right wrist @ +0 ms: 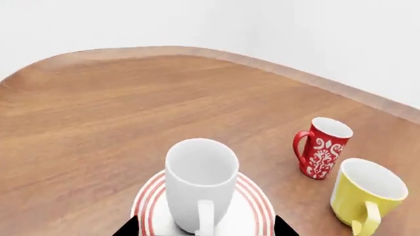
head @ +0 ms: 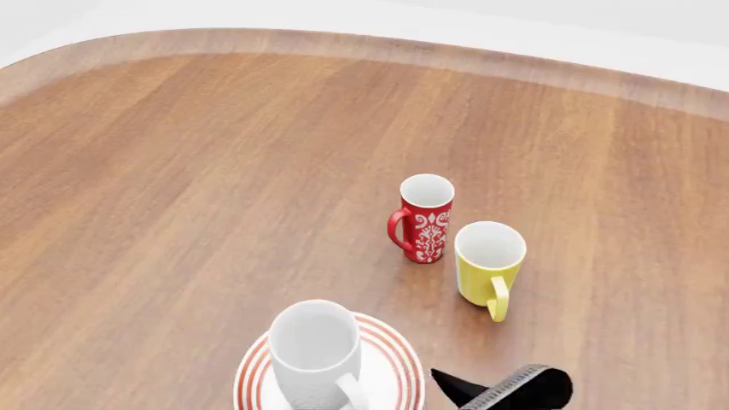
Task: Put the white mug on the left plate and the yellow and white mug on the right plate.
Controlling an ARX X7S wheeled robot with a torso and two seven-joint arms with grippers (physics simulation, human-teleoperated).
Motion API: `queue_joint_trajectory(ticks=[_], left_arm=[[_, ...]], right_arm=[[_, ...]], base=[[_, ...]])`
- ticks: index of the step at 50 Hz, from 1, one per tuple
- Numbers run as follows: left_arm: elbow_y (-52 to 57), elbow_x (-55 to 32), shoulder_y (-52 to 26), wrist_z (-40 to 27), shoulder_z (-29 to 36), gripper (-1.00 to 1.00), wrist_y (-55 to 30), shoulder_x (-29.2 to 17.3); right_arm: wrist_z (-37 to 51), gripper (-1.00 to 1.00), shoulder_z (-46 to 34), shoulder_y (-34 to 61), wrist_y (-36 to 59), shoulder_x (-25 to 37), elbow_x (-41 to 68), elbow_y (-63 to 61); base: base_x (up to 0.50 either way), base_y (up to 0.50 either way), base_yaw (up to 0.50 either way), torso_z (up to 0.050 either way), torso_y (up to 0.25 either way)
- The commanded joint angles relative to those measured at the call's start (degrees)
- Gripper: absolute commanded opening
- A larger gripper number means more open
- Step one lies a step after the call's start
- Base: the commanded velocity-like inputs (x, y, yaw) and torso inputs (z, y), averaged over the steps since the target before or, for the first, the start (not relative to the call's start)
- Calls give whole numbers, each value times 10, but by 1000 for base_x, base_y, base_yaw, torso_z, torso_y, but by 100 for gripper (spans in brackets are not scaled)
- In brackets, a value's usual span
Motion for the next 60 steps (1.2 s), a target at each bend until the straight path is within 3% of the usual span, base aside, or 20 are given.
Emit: queue_joint_trajectory(ticks=[1,9,14,22,43,55,60], left_arm=[[-15,3,-17,14,-8,100,-3,10],[-18,2,-20,13,-8,100,-2,9],[-16,2,-17,14,-7,100,0,9],[-20,9,-14,14,-5,100,3,7],[-18,37,-9,5,6,100,-6,2],[-22,38,-11,4,5,100,-4,0],[-22,38,-22,8,6,100,-11,-10]], right_arm=[[100,100,96,-70,-6,34,6,-170],[194,100,137,-3,53,-13,26,-137],[212,100,149,42,102,-49,74,-71],[228,100,138,85,128,-71,66,4],[216,100,62,148,86,-103,-30,178],[224,100,64,126,87,-93,-27,149],[167,100,45,257,72,-136,-35,301]], base=[[0,0,0,0,0],[0,0,0,0,0],[0,0,0,0,0],[0,0,0,0,0],[0,0,0,0,0],[0,0,0,0,0],[0,0,0,0,0]])
